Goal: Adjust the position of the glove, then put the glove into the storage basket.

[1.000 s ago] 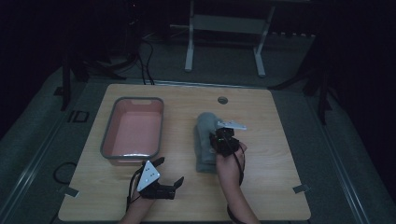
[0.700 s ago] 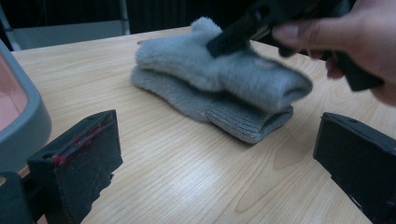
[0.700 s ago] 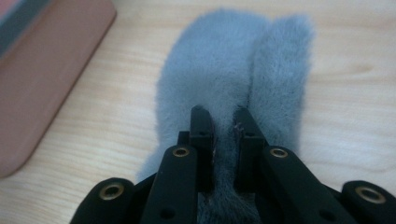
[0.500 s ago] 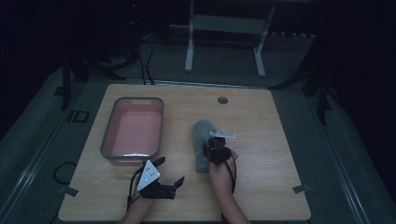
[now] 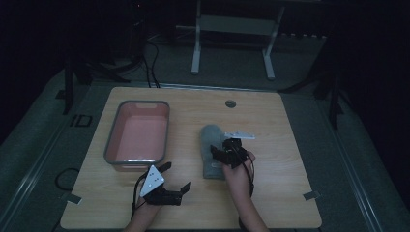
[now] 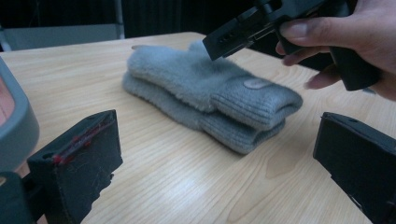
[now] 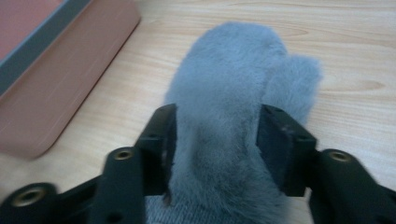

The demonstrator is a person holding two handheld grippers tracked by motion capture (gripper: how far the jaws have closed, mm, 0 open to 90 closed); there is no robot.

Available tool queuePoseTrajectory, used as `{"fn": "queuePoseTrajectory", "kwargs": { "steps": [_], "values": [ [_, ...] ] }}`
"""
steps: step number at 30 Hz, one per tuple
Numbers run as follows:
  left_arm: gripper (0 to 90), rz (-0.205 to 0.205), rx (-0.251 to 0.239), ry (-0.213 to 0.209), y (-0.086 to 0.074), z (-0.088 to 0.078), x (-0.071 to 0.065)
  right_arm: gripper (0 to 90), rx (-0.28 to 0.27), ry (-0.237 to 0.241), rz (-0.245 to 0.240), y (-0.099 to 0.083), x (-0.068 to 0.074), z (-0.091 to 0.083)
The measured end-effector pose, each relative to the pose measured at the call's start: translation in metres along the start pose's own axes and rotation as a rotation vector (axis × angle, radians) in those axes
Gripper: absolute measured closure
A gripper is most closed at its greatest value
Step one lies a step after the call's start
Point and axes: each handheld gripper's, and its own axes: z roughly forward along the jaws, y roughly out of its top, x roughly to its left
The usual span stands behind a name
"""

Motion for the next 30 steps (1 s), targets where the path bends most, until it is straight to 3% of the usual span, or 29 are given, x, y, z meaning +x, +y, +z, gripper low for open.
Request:
{"fn": "queuePoseTrajectory", "kwargs": {
  "steps": [2, 4, 5, 6, 8, 10, 13, 16, 17, 18, 21, 23, 26, 30],
  "values": [
    [1.3, 0.008, 0.012, -0.007, 0.0, 0.002, 0.0, 38.6, 0.012, 0.03, -0.001, 0.005, -0.004, -0.004],
    [1.3, 0.009, 0.036, 0.017, 0.001, 0.003, -0.001, 27.4, 0.023, 0.034, -0.043, 0.01, -0.008, -0.007],
    [1.3, 0.009, 0.036, 0.017, 0.001, 0.003, -0.001, 27.4, 0.023, 0.034, -0.043, 0.01, -0.008, -0.007],
    [1.3, -0.001, 0.054, 0.025, 0.002, 0.004, -0.001, 21.6, 0.028, 0.046, -0.044, 0.012, -0.011, -0.008],
    [1.3, -0.02, 0.069, 0.028, 0.003, 0.005, -0.002, 14.3, 0.022, 0.118, -0.058, 0.017, -0.02, -0.008],
    [1.3, -0.016, 0.091, 0.036, 0.005, 0.006, -0.003, 13.9, -0.014, 0.085, -0.144, 0.019, -0.025, -0.009],
    [1.3, -0.009, 0.1, 0.028, 0.008, 0.007, -0.005, 13.9, -0.031, 0.105, -0.184, 0.021, -0.03, -0.01],
    [1.3, -0.017, 0.107, 0.024, 0.013, 0.01, -0.004, 12.8, 0.013, 0.086, -0.231, 0.027, -0.037, -0.013],
    [1.3, -0.024, 0.117, 0.022, 0.015, 0.012, -0.004, 13.8, 0.028, 0.056, -0.27, 0.032, -0.045, -0.018],
    [1.3, -0.031, 0.132, 0.013, 0.018, 0.014, -0.004, 13.8, 0.028, 0.056, -0.27, 0.032, -0.045, -0.018],
    [1.3, -0.035, 0.149, 0.007, 0.024, 0.018, -0.004, 14.0, -0.026, 0.064, -0.324, 0.036, -0.057, -0.029],
    [1.3, -0.061, 0.156, -0.007, 0.031, 0.022, -0.003, 13.8, -0.08, 0.044, -0.397, 0.034, -0.061, -0.036],
    [1.3, -0.098, 0.147, -0.038, 0.042, 0.028, -0.001, 14.4, -0.115, 0.055, -0.395, 0.03, -0.069, -0.043],
    [1.3, -0.057, 0.139, -0.025, 0.059, 0.038, -0.002, 13.9, -0.085, 0.076, -0.334, 0.027, -0.073, -0.046]
  ]
}}
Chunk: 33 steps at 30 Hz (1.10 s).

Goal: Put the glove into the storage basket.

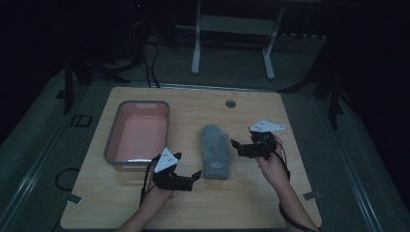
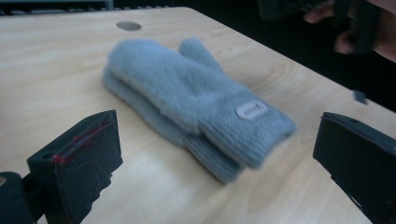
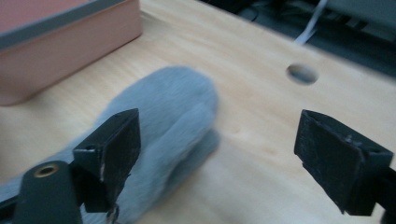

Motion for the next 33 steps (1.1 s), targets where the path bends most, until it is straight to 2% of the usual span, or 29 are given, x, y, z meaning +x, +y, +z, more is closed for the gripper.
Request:
{"fn": "queuePoseTrajectory", "kwargs": {
  "steps": [1, 3, 8, 11, 14, 16, 17, 19, 21, 23, 24, 26, 28, 29, 30, 32, 33],
  "values": [
    [1.3, 0.005, 0.001, 0.001, 0.004, 0.003, 0.0, 15.5, 0.043, 0.014, 0.061, -0.003, -0.003, -0.001],
    [1.3, 0.004, 0.003, -0.004, 0.012, 0.009, 0.003, 15.6, 0.068, 0.054, 0.113, -0.009, -0.006, 0.001],
    [1.3, -0.016, 0.01, -0.018, 0.025, 0.025, 0.008, 15.6, 0.077, 0.06, 0.118, -0.019, -0.004, 0.006],
    [1.3, 0.003, 0.023, -0.004, 0.029, 0.035, 0.009, 14.7, 0.072, 0.071, 0.119, -0.024, -0.003, 0.011],
    [1.3, 0.02, 0.036, 0.007, 0.032, 0.044, 0.01, 15.3, 0.047, 0.107, 0.156, -0.028, -0.004, 0.015],
    [1.3, 0.021, 0.053, 0.008, 0.034, 0.051, 0.011, 17.1, 0.068, 0.115, 0.173, -0.029, -0.002, 0.018],
    [1.3, 0.032, 0.07, 0.016, 0.036, 0.056, 0.012, 20.5, 0.08, 0.11, 0.182, -0.03, -0.002, 0.019],
    [1.3, 0.058, 0.103, 0.017, 0.038, 0.063, 0.014, 20.2, 0.104, 0.123, 0.209, -0.032, -0.001, 0.025],
    [1.5, 0.036, 0.126, 0.019, 0.039, 0.07, 0.018, 20.2, 0.119, 0.142, 0.238, -0.035, -0.003, 0.03],
    [6.7, 0.026, 0.154, 0.04, 0.039, 0.077, 0.022, 20.1, 0.122, 0.163, 0.268, -0.038, -0.004, 0.035],
    [6.7, 0.02, 0.165, 0.029, 0.037, 0.08, 0.023, 19.3, 0.118, 0.176, 0.282, -0.039, -0.003, 0.036],
    [7.4, -0.011, 0.194, 0.028, 0.034, 0.088, 0.026, 18.6, 0.117, 0.196, 0.28, -0.04, -0.002, 0.04],
    [13.5, -0.015, 0.225, 0.044, 0.029, 0.095, 0.027, 25.0, 0.133, 0.191, 0.282, -0.041, -0.001, 0.046],
    [13.8, -0.015, 0.225, 0.044, 0.029, 0.095, 0.027, 25.0, 0.133, 0.191, 0.282, -0.041, -0.001, 0.046],
    [13.8, -0.027, 0.25, 0.044, 0.023, 0.101, 0.029, 25.3, 0.144, 0.194, 0.285, -0.041, 0.002, 0.051],
    [14.7, -0.057, 0.273, 0.06, 0.018, 0.105, 0.033, 25.3, 0.152, 0.195, 0.274, -0.04, 0.005, 0.056],
    [14.7, -0.083, 0.279, 0.053, 0.015, 0.107, 0.037, 25.2, 0.159, 0.189, 0.265, -0.039, 0.007, 0.058]
  ]
}}
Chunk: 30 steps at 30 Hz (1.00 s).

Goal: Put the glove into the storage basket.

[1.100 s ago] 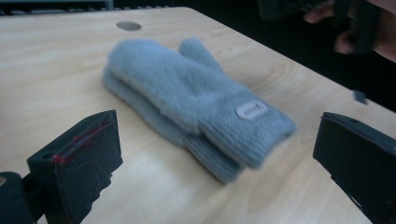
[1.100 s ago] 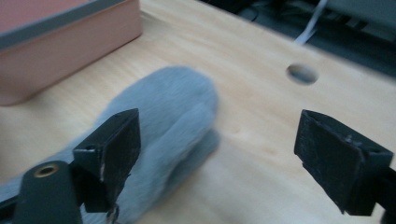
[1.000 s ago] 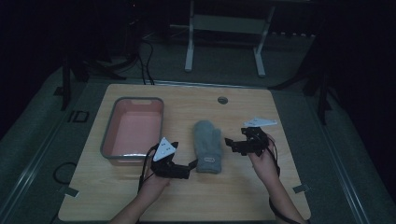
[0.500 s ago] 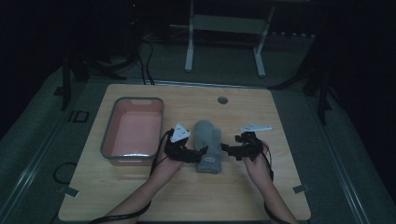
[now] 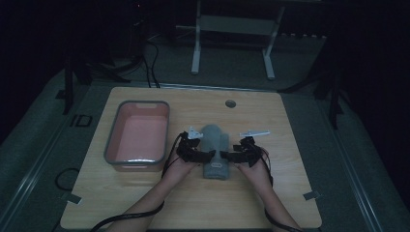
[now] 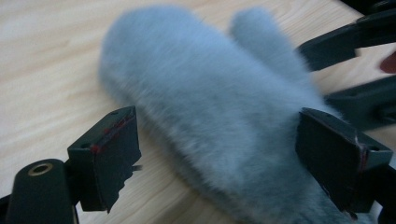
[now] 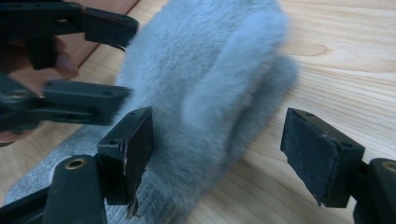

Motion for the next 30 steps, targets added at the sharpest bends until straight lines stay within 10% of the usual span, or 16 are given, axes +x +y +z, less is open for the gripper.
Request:
{"fn": "queuePoseTrajectory", "kwargs": {
  "steps": [14, 22, 30],
  "values": [
    [15.0, -0.094, 0.113, -0.063, -0.002, 0.022, 0.014, 29.2, 0.09, 0.021, -0.026, -0.004, -0.003, 0.019],
    [30.1, -0.058, 0.1, -0.108, -0.002, 0.027, 0.015, 50.7, 0.122, 0.077, -0.034, -0.003, -0.004, 0.025],
    [57.9, -0.126, 0.108, -0.216, -0.003, 0.031, 0.019, 65.3, 0.156, 0.095, -0.029, 0.001, -0.004, 0.028]
  ]
}}
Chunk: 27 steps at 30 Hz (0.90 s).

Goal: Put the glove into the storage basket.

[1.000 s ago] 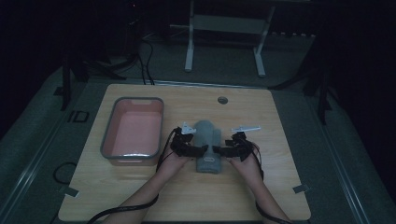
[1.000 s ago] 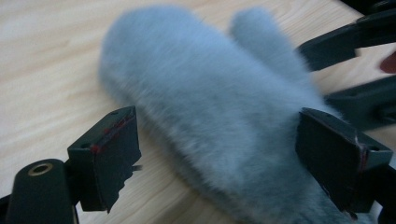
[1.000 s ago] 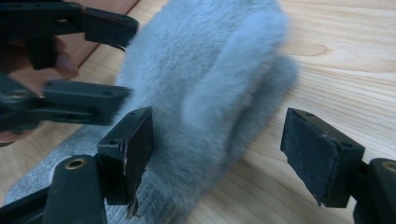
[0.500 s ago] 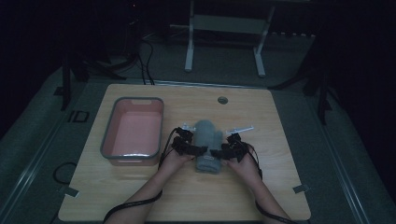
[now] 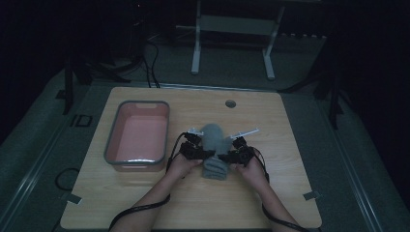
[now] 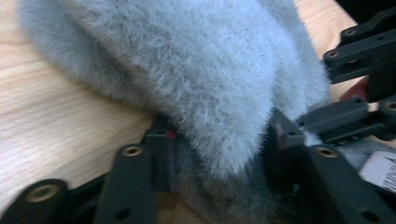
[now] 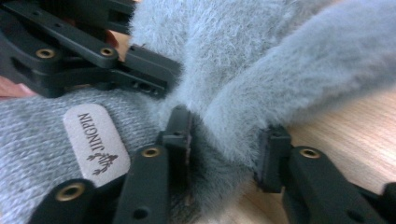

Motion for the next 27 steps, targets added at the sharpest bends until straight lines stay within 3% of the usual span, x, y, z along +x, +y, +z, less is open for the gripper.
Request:
{"fn": "queuePoseTrajectory", "kwargs": {
  "steps": [2, 5, 9, 16, 27],
  "values": [
    [61.8, -0.007, 0.001, -0.021, 0.0, 0.0, 0.002, 68.2, 0.01, 0.016, 0.006, 0.002, -0.002, 0.0],
    [69.6, 0.008, -0.012, -0.019, 0.0, -0.001, -0.001, 72.1, 0.011, 0.015, 0.008, 0.002, -0.001, 0.0],
    [75.1, 0.023, -0.045, -0.03, -0.002, -0.004, -0.002, 76.9, -0.019, 0.01, 0.006, 0.0, 0.001, -0.004],
    [76.8, 0.033, -0.068, -0.044, 0.005, -0.016, -0.013, 79.4, -0.07, 0.035, 0.009, -0.002, 0.003, -0.016],
    [77.5, 0.064, -0.125, -0.09, 0.031, -0.047, -0.035, 79.8, -0.17, 0.041, -0.023, 0.009, 0.018, -0.055]
  ]
}}
